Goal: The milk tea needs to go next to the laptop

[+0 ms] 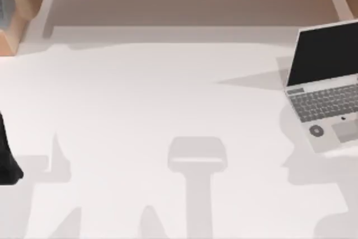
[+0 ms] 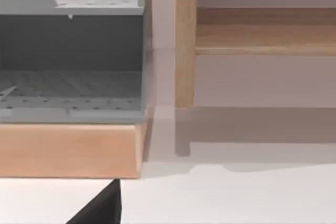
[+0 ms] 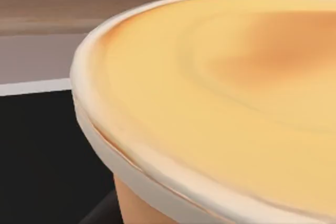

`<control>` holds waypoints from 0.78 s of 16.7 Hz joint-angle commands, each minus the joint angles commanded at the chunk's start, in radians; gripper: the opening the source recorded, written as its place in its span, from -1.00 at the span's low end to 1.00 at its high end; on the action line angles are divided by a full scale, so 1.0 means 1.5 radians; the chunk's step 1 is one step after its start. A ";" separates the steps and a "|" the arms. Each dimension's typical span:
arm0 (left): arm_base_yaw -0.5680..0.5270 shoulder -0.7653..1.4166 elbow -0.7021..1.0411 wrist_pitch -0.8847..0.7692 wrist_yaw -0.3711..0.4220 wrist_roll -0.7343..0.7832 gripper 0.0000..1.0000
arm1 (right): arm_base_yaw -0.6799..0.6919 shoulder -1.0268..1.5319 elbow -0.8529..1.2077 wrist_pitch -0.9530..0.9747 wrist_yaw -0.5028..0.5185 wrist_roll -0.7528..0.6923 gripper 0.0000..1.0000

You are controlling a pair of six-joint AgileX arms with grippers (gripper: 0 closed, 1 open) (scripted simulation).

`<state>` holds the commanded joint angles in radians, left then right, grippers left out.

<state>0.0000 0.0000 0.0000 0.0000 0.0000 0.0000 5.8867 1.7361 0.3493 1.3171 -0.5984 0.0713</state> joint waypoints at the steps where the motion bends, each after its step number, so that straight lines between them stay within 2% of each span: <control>1: 0.000 0.000 0.000 0.000 0.000 0.000 1.00 | 0.001 0.001 0.000 0.006 -0.006 0.003 -1.00; 6: 0.000 0.000 0.000 0.000 0.000 0.000 1.00 | -0.001 0.016 0.007 0.037 -0.006 0.002 -1.00; 13: 0.000 0.000 0.000 0.000 0.000 0.000 1.00 | -0.015 0.061 0.029 0.073 0.064 -0.038 -1.00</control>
<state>0.0000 0.0000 0.0000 0.0000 0.0000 0.0000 5.8643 1.8281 0.3935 1.4261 -0.5017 0.0151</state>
